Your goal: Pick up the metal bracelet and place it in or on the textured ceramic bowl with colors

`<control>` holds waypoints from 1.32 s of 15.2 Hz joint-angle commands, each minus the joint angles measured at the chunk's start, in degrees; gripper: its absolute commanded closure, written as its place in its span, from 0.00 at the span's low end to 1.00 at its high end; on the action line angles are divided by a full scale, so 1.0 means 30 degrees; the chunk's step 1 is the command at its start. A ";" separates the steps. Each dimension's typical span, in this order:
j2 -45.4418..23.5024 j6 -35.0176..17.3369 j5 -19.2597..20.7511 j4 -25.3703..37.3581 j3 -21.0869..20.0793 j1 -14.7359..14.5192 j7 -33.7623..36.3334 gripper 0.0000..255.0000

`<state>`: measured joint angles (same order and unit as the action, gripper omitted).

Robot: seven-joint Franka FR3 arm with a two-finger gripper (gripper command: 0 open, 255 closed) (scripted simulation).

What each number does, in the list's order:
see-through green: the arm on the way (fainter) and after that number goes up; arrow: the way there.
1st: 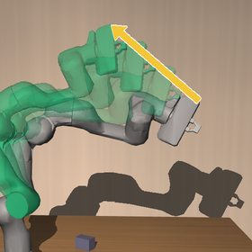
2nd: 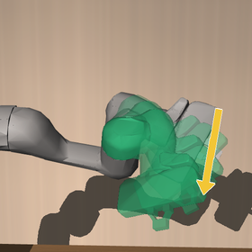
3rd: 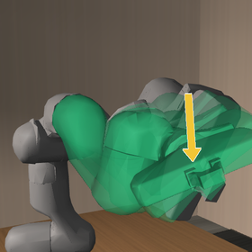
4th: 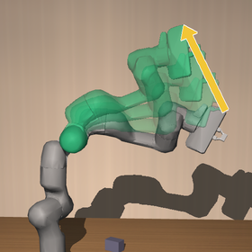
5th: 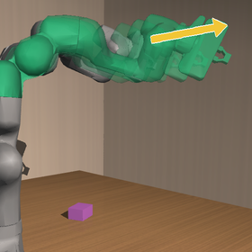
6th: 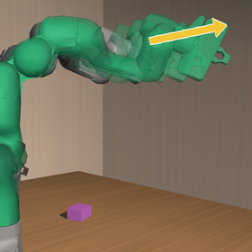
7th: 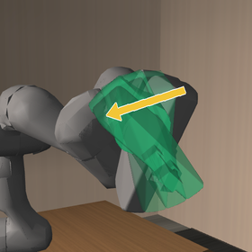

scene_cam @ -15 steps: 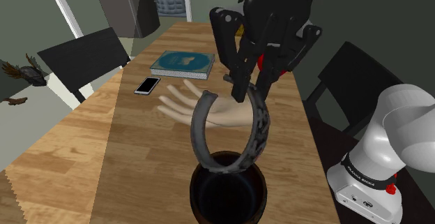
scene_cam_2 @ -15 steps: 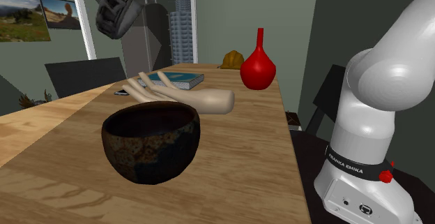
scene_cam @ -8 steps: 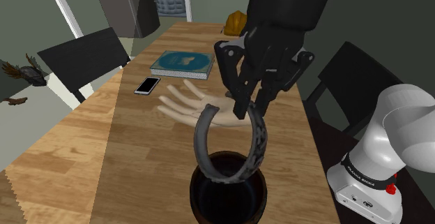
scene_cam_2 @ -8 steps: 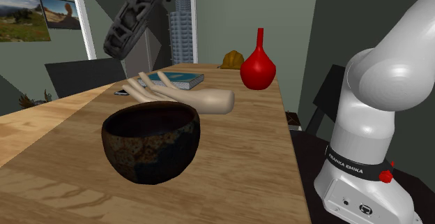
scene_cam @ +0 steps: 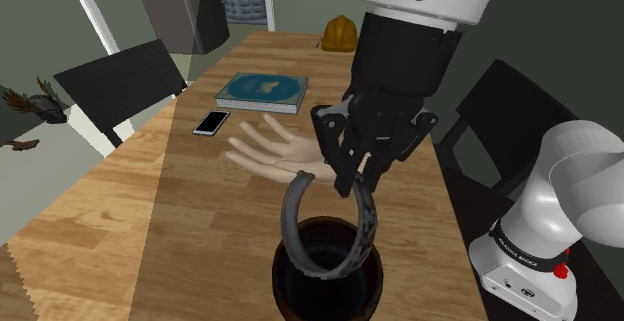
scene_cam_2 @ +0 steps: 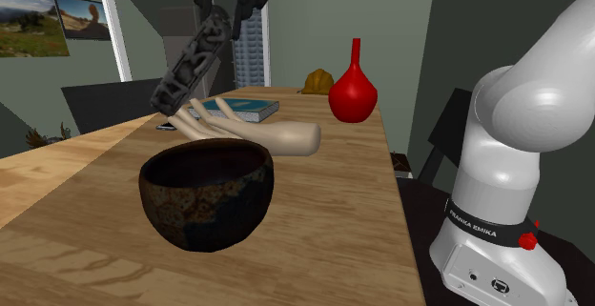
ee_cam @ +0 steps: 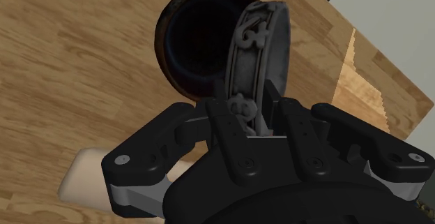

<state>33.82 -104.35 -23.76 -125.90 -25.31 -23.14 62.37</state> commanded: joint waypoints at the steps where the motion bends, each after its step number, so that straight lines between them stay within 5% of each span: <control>1: -0.0030 -0.0488 -0.0087 -0.0443 -0.0129 -0.0025 -0.0064 1.00; 8: 0.0051 -0.2292 -0.0504 -0.2346 -0.0506 -0.0192 -0.0443 1.00; 16: 0.0051 -0.2292 -0.0504 -0.2346 -0.0506 -0.0191 -0.0443 1.00; 17: 0.0051 -0.2292 -0.0504 -0.2346 -0.0506 -0.0192 -0.0443 0.00; 20: 0.0051 -0.2292 -0.0504 -0.2346 -0.0507 -0.0192 -0.0443 0.00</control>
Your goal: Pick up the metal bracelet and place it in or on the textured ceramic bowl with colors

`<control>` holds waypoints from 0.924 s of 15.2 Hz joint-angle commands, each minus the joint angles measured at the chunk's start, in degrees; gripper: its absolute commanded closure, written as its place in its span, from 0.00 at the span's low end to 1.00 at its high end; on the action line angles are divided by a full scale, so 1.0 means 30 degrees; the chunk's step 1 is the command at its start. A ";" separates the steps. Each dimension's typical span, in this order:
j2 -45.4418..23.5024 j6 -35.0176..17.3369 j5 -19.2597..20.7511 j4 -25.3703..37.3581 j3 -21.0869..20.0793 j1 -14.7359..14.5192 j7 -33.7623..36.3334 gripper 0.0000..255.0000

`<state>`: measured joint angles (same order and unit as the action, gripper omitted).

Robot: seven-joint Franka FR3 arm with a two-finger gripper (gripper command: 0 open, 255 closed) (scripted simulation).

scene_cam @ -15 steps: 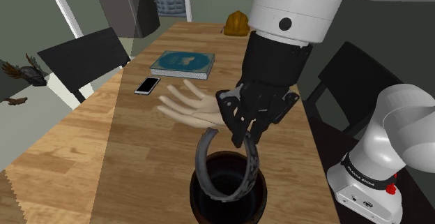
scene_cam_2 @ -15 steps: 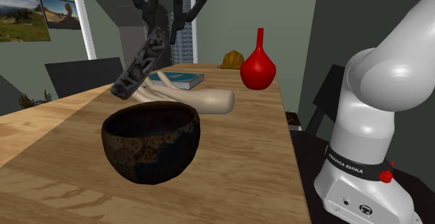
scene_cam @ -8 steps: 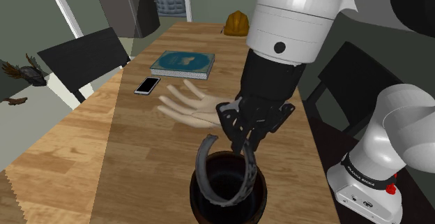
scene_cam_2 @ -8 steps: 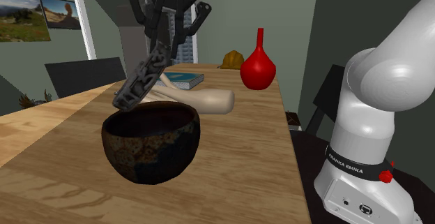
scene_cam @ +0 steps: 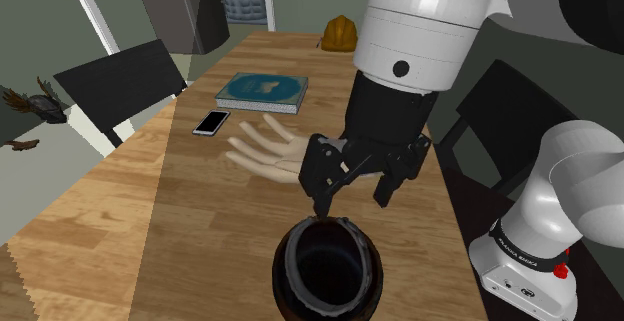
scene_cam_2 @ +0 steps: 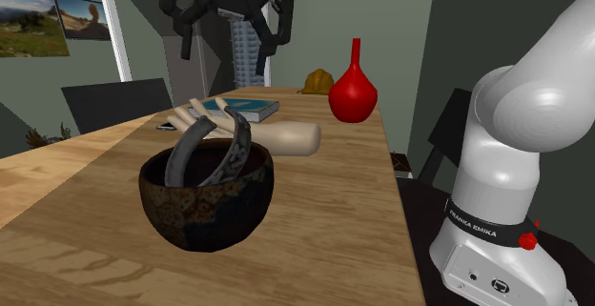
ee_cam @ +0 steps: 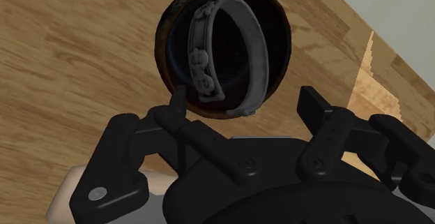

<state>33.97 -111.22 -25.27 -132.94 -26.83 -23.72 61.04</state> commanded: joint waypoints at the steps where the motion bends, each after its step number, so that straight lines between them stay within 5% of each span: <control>1: 0.0000 0.0000 0.0000 0.0000 0.0000 0.0000 0.0000 0.00; 6: 0.0416 0.2445 0.0476 0.1930 0.0866 0.0138 0.0120 0.00; 14: 0.0416 0.2440 0.0476 0.1927 0.0866 0.0138 0.0120 0.00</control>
